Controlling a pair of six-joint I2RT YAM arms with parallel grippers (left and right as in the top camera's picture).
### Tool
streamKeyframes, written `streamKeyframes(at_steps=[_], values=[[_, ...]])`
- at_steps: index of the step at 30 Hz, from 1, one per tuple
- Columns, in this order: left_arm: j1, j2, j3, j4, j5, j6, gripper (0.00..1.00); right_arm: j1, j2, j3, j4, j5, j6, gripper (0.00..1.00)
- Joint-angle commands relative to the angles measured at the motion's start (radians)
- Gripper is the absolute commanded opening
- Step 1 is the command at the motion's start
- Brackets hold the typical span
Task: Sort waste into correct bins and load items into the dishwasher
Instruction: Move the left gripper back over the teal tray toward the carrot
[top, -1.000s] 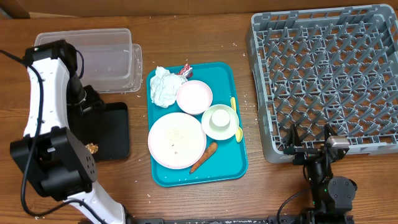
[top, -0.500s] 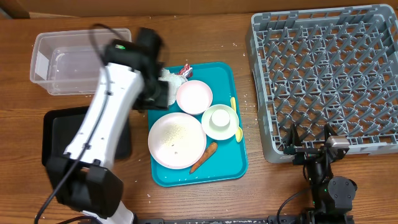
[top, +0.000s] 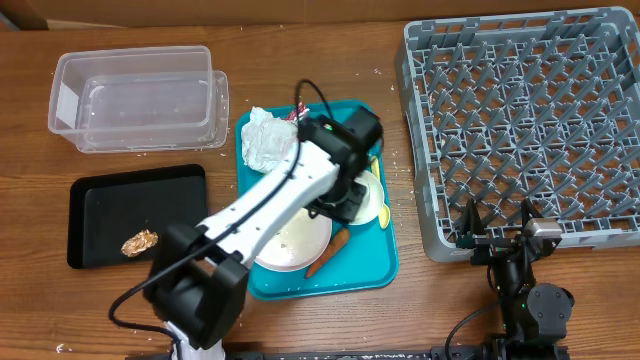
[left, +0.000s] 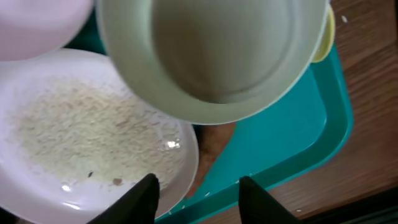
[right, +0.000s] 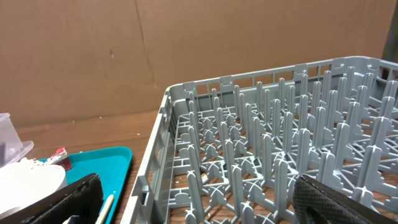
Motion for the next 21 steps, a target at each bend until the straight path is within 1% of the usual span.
streamKeyframes(at_steps=[1, 4, 8, 9, 10, 11, 12, 16, 19, 21], values=[[-0.045, 0.026, -0.003, 0.003, 0.004, 0.038, 0.47, -0.001, -0.01, -0.01, 0.006, -0.002, -0.004, 1.0], [-0.058, 0.045, -0.004, -0.016, 0.004, 0.054, 0.47, -0.001, -0.01, -0.01, 0.006, -0.002, -0.004, 1.0], [-0.063, 0.077, -0.004, -0.024, 0.001, 0.077, 0.44, -0.001, -0.01, -0.01, 0.006, -0.002, -0.004, 1.0], [-0.063, 0.087, -0.004, -0.024, 0.001, 0.077, 0.41, -0.001, -0.01, -0.01, 0.006, -0.002, -0.004, 1.0], [-0.063, 0.095, -0.004, -0.026, 0.002, 0.077, 0.32, -0.001, -0.01, -0.01, 0.006, -0.002, -0.004, 1.0], [-0.064, 0.104, -0.004, -0.027, 0.005, 0.077, 0.27, -0.001, -0.01, -0.01, 0.006, -0.002, -0.004, 1.0], [-0.063, 0.112, -0.005, -0.031, 0.005, 0.077, 0.26, -0.001, -0.01, -0.01, 0.006, -0.002, -0.004, 1.0], [-0.07, 0.121, -0.005, -0.033, 0.006, 0.091, 0.28, -0.001, -0.01, -0.01, 0.006, -0.002, -0.004, 1.0], [-0.085, 0.121, -0.005, -0.033, 0.004, 0.124, 0.36, -0.001, -0.01, -0.01, 0.006, -0.002, -0.004, 1.0], [-0.092, 0.122, -0.005, -0.032, 0.004, 0.139, 0.4, -0.001, -0.01, -0.01, 0.006, -0.002, -0.004, 1.0]])
